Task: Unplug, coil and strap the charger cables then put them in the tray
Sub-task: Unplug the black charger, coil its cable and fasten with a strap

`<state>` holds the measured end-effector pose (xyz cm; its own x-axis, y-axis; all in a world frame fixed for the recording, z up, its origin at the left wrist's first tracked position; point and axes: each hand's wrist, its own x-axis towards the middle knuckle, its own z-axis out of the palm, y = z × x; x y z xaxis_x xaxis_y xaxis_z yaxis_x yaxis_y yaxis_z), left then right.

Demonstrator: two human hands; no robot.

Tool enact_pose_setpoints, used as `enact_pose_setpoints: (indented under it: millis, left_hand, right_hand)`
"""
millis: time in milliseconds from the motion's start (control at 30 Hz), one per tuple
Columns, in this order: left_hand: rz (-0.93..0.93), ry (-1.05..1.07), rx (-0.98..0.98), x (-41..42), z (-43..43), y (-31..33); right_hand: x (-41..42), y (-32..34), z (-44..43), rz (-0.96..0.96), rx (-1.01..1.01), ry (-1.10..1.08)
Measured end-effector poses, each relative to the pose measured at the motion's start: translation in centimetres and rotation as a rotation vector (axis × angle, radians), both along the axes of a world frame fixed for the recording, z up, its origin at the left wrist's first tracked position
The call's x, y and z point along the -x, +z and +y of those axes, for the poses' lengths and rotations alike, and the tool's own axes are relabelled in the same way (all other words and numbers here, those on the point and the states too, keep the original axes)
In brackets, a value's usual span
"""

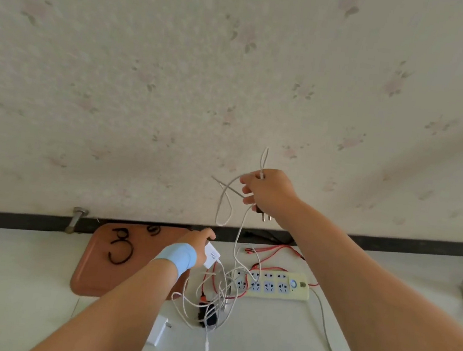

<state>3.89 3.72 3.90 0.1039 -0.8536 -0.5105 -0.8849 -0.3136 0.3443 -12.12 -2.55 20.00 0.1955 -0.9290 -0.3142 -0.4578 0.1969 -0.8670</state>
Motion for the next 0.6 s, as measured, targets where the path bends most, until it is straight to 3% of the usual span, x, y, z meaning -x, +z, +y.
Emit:
enact_pose_setpoints:
  millis: [267, 600]
  left_hand:
    - [-0.015, 0.021, -0.062, -0.1, -1.8, -4.5]
    - [0.215, 0.042, -0.153, 0.4, -2.7, -3.6]
  right_hand:
    - [-2.3, -2.4, -0.1, 0.113, -0.038, 0.132]
    - [-3.4, -2.2, 0.6, 0.139, -0.035, 0.164]
